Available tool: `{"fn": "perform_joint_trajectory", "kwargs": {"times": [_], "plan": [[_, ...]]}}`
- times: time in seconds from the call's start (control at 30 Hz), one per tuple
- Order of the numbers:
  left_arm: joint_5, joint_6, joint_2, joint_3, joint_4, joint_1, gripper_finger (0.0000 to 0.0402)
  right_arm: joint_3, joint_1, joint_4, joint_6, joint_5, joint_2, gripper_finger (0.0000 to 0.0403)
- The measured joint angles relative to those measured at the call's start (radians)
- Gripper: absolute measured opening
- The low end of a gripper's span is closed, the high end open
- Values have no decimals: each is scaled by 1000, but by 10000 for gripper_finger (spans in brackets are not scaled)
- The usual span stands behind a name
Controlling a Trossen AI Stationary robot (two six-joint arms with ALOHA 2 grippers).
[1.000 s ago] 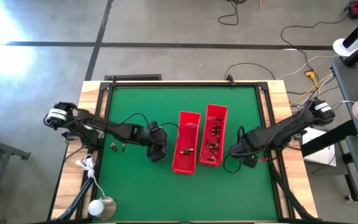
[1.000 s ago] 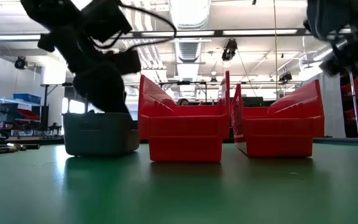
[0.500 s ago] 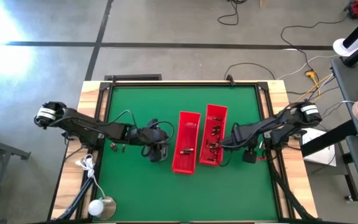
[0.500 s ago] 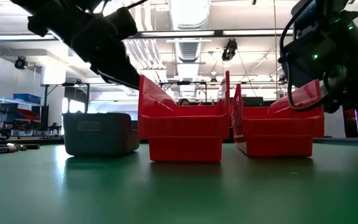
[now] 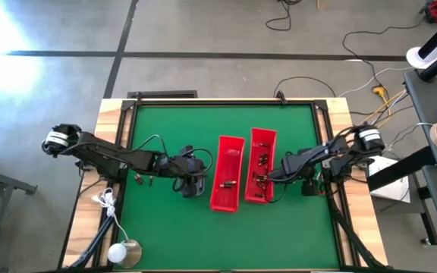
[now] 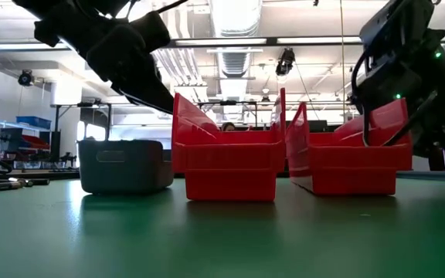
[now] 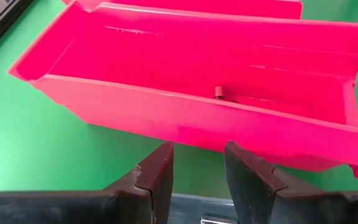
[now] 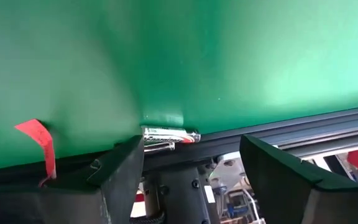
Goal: Sort batteries
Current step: Put the silver battery into the gray bin
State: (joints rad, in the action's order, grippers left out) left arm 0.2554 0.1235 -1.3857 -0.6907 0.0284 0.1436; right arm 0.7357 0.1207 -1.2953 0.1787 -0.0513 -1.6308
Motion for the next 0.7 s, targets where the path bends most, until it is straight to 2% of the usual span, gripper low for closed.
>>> {"fn": "perform_joint_trajectory", "kwargs": {"times": [0.17,0.27,0.43,0.7], "plan": [[0,0,0,0,1,0,123,0,0,16,0,1,-43,242],[0,1,0,0,1,0,123,0,1,33,0,2,-27,235],[0,6,0,0,0,0,123,32,2,24,21,2,48,232],[0,8,-4,0,0,0,123,124,29,-47,57,1,209,251]]}}
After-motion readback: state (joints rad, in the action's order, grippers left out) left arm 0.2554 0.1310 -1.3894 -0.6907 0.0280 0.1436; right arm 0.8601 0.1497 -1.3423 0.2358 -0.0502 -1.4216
